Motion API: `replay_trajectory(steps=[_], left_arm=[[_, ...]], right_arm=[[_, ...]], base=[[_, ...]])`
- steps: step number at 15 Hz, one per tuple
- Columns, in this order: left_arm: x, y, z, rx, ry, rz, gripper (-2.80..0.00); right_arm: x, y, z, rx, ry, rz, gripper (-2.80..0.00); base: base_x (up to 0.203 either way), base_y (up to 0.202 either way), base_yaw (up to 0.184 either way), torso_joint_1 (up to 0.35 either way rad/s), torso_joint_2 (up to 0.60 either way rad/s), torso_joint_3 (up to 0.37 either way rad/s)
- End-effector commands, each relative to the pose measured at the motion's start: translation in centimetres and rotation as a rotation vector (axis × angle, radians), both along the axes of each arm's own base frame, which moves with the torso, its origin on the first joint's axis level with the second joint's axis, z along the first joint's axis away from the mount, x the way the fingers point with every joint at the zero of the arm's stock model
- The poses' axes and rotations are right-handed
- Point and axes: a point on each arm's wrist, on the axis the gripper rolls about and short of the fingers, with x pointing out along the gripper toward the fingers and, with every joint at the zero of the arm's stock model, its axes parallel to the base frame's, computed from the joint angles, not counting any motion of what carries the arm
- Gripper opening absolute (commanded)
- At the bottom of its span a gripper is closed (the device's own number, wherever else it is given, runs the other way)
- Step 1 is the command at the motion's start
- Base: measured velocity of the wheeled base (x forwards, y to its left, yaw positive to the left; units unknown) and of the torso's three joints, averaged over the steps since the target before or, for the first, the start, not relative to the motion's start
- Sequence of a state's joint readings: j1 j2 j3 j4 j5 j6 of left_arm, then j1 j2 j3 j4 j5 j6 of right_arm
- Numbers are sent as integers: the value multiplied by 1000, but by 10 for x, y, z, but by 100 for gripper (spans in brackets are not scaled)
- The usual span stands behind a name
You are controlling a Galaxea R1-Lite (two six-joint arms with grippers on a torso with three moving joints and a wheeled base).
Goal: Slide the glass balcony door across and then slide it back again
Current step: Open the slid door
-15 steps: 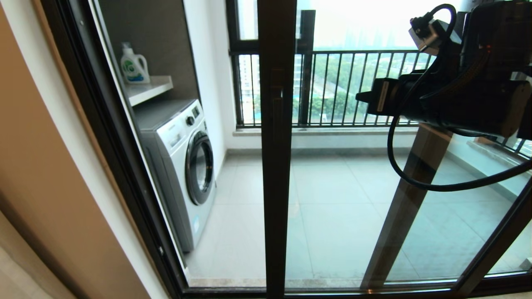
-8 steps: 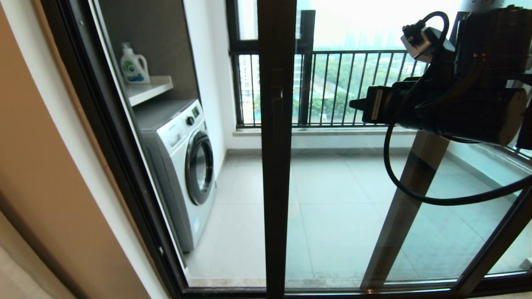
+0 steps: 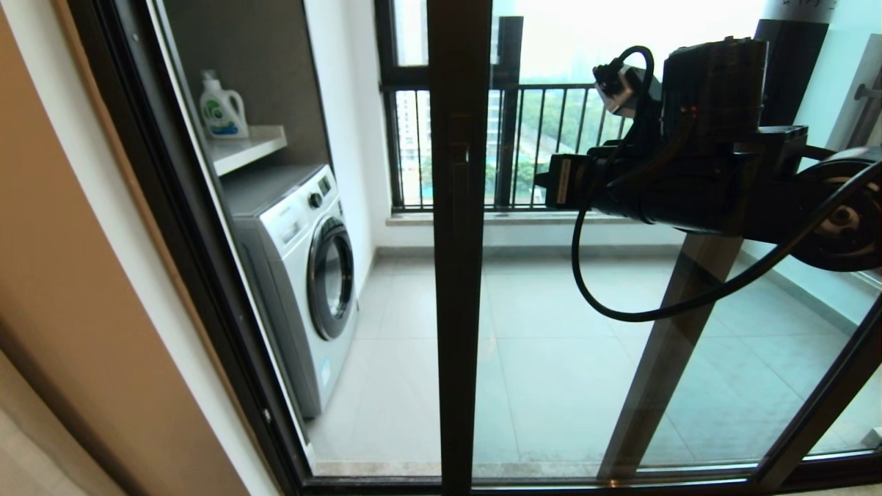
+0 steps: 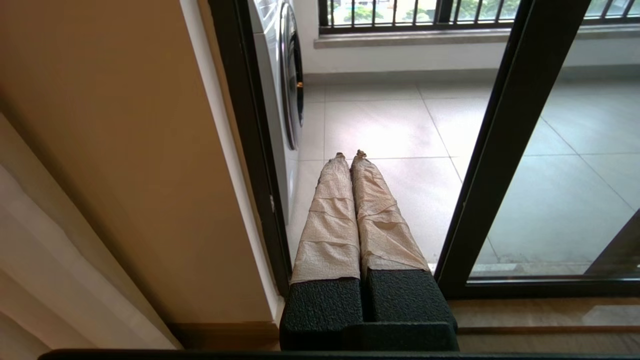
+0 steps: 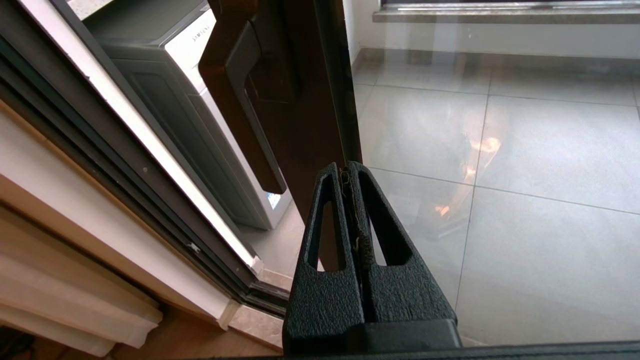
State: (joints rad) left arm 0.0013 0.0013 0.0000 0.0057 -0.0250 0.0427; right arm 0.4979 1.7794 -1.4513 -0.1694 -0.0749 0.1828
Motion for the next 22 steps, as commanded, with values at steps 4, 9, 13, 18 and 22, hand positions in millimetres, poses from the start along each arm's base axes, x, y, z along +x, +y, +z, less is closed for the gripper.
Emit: replay_trajectory(steps=[4,9,13,18,22], left_arm=[[0,0,0,0,2,-1,-280],[0,0,0,0,2,1,-280],[0,0,0,0,2,-1,-280],[0,0,0,0,2,-1,-280],[0,0,0,0,2,-1,-280]], right_arm=[[29,16,-13,-7,12,-6,-280],[43,31,-15,2,-5,4,-280],[53,41,-17,4,-14,3,-280],[63,54,-22,8,-26,4,-280],[66,61,-23,10,-32,5,-280]], base=[[0,0,0,0,0,0],[0,0,0,0,0,0],[0,0,0,0,0,0],[0,0,0,0,0,0],[0,0,0,0,0,0]])
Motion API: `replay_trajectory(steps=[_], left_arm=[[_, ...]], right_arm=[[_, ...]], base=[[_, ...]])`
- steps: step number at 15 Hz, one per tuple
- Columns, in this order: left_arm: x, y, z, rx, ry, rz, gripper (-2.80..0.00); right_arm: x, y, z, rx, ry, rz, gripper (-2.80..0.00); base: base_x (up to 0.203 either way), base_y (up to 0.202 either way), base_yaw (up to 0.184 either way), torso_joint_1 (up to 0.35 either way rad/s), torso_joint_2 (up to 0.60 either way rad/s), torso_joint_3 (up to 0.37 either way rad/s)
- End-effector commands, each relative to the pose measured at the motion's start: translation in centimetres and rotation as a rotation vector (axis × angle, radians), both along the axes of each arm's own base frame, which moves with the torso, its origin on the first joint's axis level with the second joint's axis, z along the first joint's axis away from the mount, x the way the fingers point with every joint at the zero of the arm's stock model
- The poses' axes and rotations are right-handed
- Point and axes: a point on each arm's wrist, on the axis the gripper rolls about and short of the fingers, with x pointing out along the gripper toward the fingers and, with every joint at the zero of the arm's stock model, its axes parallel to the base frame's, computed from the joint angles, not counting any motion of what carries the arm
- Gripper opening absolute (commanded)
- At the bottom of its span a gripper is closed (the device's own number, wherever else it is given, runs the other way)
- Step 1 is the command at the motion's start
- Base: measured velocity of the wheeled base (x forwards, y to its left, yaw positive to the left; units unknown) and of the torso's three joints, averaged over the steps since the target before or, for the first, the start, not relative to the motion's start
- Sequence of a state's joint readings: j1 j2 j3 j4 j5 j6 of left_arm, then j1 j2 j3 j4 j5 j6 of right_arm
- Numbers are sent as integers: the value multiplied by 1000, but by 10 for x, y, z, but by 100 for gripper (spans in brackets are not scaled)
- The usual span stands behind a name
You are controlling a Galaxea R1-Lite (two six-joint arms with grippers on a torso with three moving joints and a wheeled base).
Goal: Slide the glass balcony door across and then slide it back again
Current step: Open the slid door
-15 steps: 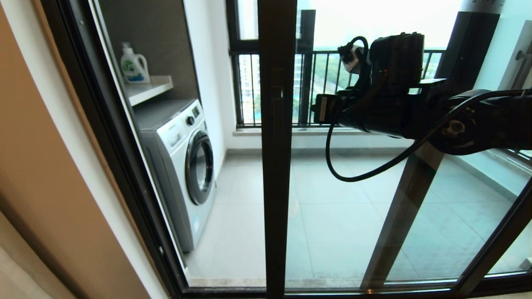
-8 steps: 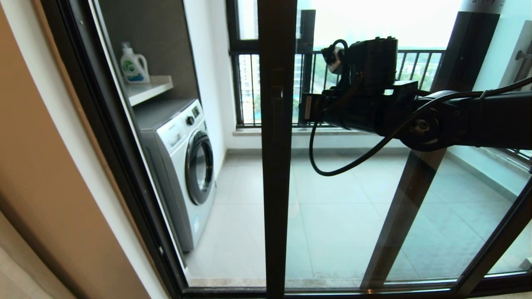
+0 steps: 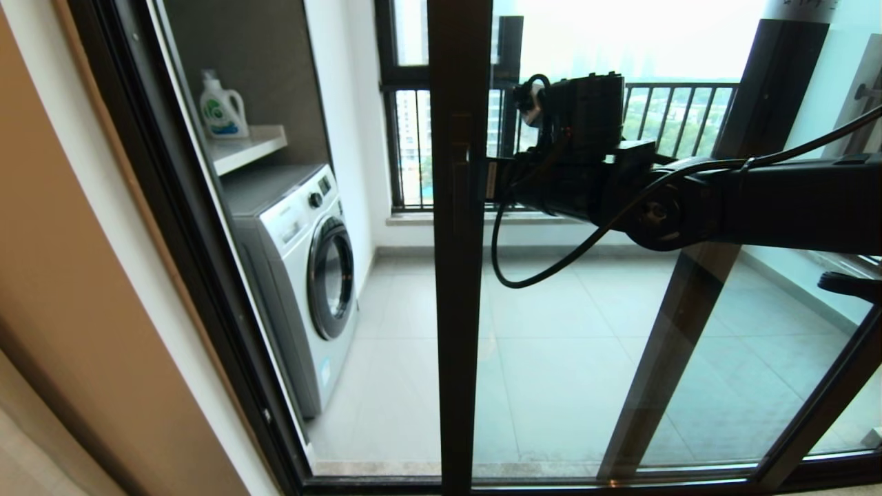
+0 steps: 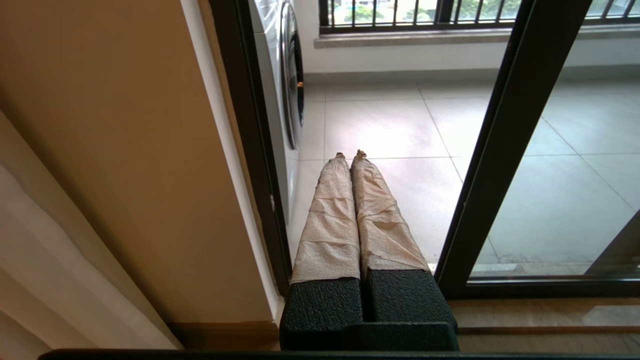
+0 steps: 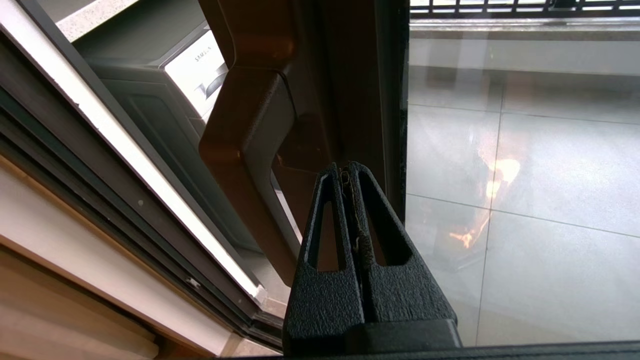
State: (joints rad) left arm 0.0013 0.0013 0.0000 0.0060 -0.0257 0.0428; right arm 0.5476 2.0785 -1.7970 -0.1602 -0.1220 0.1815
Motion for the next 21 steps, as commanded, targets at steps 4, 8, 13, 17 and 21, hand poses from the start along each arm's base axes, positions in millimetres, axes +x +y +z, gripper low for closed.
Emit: replay_trajectory(steps=[4,8,13,17,21], left_arm=[[0,0,0,0,2,0,-280],[0,0,0,0,2,0,-280],[0,0,0,0,2,0,-280],[0,0,0,0,2,0,-280],[0,0,0,0,2,0,-280]], right_arm=[[2,13,-7,-4,5,21,-280],[1,25,-7,2,-4,45,-280],[1,25,-6,3,-6,38,-280],[-5,21,1,8,-15,12,-280],[-22,15,6,1,-2,23,-280]], base=[[0,0,0,0,0,0],[0,0,0,0,0,0],[0,0,0,0,0,0],[0,0,0,0,0,0],[0,0,0,0,0,0]])
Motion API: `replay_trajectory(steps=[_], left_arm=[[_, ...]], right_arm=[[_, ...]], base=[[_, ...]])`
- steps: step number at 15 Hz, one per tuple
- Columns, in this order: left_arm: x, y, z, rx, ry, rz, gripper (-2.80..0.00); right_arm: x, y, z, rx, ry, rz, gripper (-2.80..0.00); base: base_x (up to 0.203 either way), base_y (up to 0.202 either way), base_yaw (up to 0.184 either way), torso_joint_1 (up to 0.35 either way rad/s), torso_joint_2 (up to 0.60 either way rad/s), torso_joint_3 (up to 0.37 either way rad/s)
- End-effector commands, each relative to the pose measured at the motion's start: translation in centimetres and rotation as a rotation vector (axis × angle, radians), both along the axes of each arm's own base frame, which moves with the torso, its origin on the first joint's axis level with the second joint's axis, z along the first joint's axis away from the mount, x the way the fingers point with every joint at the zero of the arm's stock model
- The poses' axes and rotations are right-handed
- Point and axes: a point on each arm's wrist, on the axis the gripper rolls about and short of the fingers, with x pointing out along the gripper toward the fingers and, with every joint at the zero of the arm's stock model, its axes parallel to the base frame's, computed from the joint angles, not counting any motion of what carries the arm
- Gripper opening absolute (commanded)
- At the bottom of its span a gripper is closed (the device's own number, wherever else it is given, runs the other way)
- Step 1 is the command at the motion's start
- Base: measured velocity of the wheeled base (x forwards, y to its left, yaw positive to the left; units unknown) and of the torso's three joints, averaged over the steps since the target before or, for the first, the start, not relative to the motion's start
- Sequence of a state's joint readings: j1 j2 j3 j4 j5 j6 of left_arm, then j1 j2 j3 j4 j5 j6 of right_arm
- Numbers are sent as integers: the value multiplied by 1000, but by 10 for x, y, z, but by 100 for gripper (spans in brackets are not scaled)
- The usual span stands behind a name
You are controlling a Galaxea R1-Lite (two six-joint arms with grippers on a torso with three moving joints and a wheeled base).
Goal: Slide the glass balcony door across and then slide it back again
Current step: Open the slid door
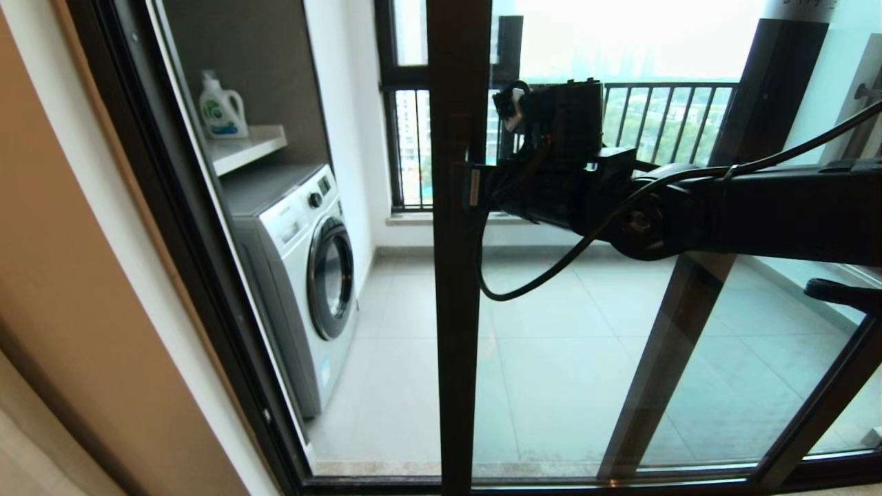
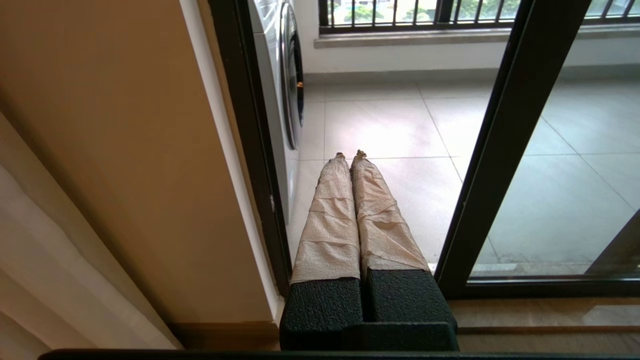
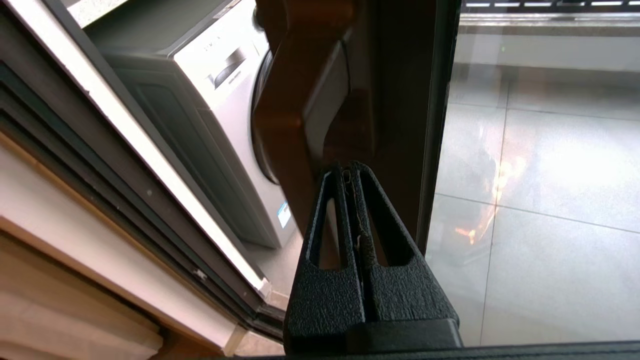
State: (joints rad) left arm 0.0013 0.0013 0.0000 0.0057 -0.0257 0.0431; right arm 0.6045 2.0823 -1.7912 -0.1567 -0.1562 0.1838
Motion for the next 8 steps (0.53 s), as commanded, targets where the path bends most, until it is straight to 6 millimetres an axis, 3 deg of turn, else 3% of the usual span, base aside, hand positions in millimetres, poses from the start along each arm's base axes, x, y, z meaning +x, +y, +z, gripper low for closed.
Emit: replay_trajectory(steps=[1,3,8], left_arm=[[0,0,0,0,2,0,-280],[0,0,0,0,2,0,-280],[0,0,0,0,2,0,-280]], right_arm=[[-14,-10,12,9,-11,-2,-280],[-25,-21,21,13,-16,-10,-280],[-6,-46,13,-9,9,-107,-280]], base=[[0,0,0,0,0,0],[0,0,0,0,0,0],[0,0,0,0,0,0]])
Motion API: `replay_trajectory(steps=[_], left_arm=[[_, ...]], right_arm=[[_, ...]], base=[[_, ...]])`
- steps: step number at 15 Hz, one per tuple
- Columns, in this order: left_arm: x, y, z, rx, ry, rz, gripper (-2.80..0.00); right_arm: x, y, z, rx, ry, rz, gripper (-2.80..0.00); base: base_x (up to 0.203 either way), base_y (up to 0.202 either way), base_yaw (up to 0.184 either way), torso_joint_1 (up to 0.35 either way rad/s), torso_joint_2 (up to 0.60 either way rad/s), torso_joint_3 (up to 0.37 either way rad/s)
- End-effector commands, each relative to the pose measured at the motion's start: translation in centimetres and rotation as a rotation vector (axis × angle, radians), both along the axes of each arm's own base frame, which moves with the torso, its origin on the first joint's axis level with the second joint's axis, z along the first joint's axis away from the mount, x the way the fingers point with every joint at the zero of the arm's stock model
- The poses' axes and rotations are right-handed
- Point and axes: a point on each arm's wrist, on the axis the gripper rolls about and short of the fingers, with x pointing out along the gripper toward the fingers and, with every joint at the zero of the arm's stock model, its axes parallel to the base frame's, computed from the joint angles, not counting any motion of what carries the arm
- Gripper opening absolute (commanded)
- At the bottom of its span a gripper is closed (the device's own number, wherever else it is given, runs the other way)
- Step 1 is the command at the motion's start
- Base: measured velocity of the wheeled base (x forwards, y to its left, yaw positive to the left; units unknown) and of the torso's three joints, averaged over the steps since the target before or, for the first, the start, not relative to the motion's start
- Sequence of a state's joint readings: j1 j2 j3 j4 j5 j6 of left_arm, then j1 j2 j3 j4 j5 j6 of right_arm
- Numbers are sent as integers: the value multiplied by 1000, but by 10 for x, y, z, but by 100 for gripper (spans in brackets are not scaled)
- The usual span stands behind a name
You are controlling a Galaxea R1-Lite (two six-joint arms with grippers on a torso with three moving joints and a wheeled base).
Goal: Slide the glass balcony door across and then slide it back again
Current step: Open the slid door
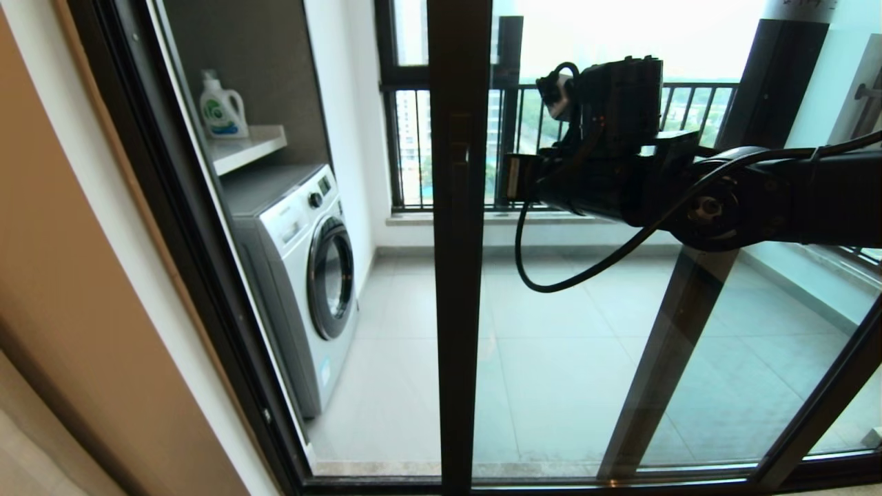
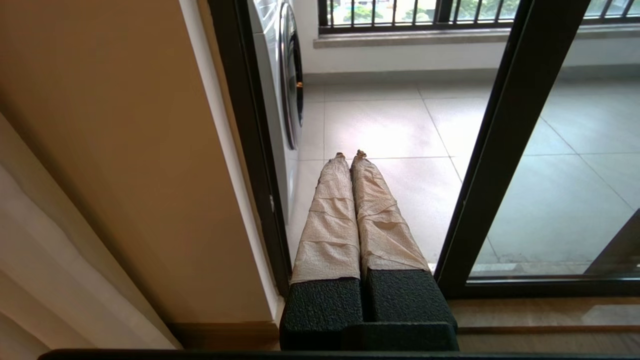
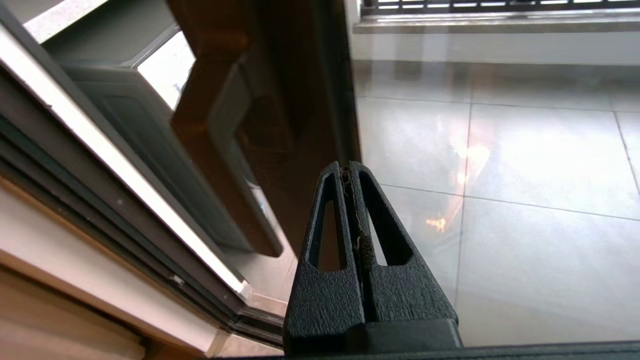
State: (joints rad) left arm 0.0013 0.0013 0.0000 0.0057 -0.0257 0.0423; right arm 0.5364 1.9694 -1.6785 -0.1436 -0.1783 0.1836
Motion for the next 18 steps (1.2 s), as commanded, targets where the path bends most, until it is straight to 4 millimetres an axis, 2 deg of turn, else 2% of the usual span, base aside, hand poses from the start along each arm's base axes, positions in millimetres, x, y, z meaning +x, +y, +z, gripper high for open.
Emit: replay_trajectory(steps=[1,5,7,18], left_arm=[[0,0,0,1,2,0,-280],[0,0,0,1,2,0,-280],[0,0,0,1,2,0,-280],[0,0,0,1,2,0,-280]], right_arm=[[9,-4,-5,-4,6,-19,-280],[43,11,-18,3,-6,-27,-280],[51,14,-23,-2,2,-26,-280],[48,36,-23,4,-17,24,-280]], base=[[0,0,0,0,0,0],[0,0,0,0,0,0],[0,0,0,0,0,0],[0,0,0,0,0,0]])
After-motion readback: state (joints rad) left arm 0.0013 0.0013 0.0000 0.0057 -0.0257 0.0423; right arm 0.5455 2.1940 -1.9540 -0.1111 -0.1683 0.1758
